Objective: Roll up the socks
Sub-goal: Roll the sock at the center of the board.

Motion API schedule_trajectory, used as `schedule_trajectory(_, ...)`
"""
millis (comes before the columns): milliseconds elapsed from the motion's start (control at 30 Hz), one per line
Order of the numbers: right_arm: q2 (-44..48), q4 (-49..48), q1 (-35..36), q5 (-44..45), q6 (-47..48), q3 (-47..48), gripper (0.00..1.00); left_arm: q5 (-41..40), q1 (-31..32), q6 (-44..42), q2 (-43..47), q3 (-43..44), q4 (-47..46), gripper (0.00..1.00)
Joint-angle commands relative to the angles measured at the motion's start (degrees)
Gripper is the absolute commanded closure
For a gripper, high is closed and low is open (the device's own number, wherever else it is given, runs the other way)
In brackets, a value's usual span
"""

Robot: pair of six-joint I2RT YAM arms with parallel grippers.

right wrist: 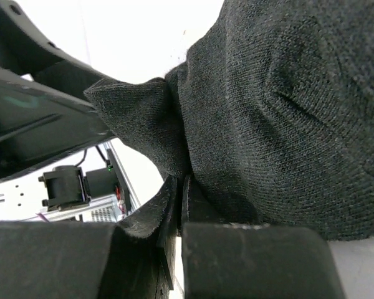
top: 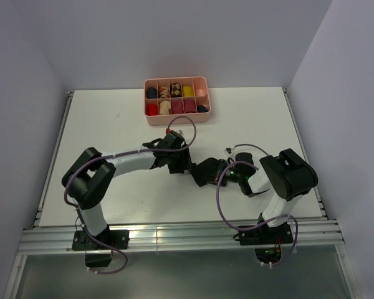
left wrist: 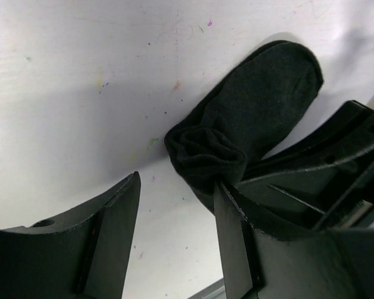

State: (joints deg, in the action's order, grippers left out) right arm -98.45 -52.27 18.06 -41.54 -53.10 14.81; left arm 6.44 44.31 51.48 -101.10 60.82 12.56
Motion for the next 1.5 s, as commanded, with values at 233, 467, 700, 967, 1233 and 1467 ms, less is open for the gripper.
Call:
schedule_trajectory(233,0.7,14.3,-0.4,6.2,5.9,0.9,0.94,-1.3,1.6,-2.3,-7.7,6.9,2.1,0.48)
schedule_trajectory(467,11.3,28.4,0.4,11.3,13.7,3.9,0.71,-3.5,1.7,-2.5,-12.0,10.5,9.0,0.5)
schedule_trajectory(700,29.1,45.3,3.3,28.5,21.3,9.1,0.61,-6.2,1.9,-3.3,-15.9,15.7,17.0,0.5)
schedule_trajectory(967,33.4,49.4,11.6,38.2,32.1,13.6,0.57,-13.1,1.8,-3.9,-17.6,16.5,23.7,0.55)
schedule_trajectory(1233,28.1,46.1,21.0,41.1,30.0,15.0,0.54,-16.7,0.1,-6.7,-12.8,10.0,25.9,0.55)
schedule_trajectory(1467,27.0,45.0,26.1,41.4,36.2,18.8,0.53,-16.5,-0.4,-7.6,-10.9,9.0,27.4,0.55)
